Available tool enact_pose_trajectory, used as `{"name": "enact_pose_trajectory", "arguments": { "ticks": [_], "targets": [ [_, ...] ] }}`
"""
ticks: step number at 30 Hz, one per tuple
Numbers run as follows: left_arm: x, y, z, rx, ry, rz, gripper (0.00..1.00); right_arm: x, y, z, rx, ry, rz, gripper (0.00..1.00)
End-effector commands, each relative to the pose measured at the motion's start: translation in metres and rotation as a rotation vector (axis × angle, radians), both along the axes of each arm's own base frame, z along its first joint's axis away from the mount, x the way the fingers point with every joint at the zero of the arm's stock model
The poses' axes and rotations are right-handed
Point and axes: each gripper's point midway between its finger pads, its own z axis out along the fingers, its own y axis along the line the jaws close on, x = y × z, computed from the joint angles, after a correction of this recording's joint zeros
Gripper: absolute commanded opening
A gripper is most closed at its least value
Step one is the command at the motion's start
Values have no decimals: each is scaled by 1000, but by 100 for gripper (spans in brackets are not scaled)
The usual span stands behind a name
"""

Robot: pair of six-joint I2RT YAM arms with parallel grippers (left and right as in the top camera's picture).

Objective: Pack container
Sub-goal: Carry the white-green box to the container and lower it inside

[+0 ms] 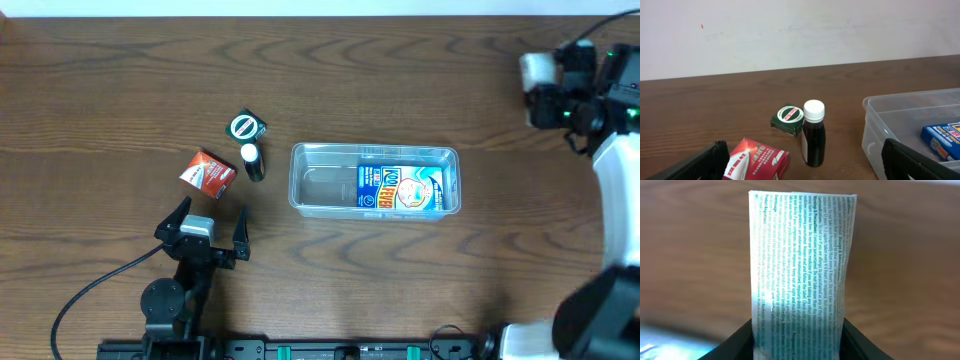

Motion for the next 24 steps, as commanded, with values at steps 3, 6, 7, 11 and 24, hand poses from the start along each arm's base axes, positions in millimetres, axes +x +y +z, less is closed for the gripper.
{"name": "enact_pose_trajectory", "arguments": {
  "ticks": [3, 6, 7, 11, 24],
  "targets": [
    [-1, 0, -15, 13, 42, -3, 98, -35, 90, 35, -47, -50, 342, 49],
    [-1, 0, -15, 13, 42, -3, 98, -60, 125, 31, -77, 0, 487, 52],
    [-1, 0, -15, 13, 42, -3, 98, -66, 133, 28, -73, 20, 511, 52],
    [-1, 0, -15, 13, 42, -3, 98, -93, 162, 13, -82, 105, 638, 52],
    [-1, 0, -15, 13, 42, -3, 98, -109, 181, 9, -64, 152, 689, 49]
  ]
}}
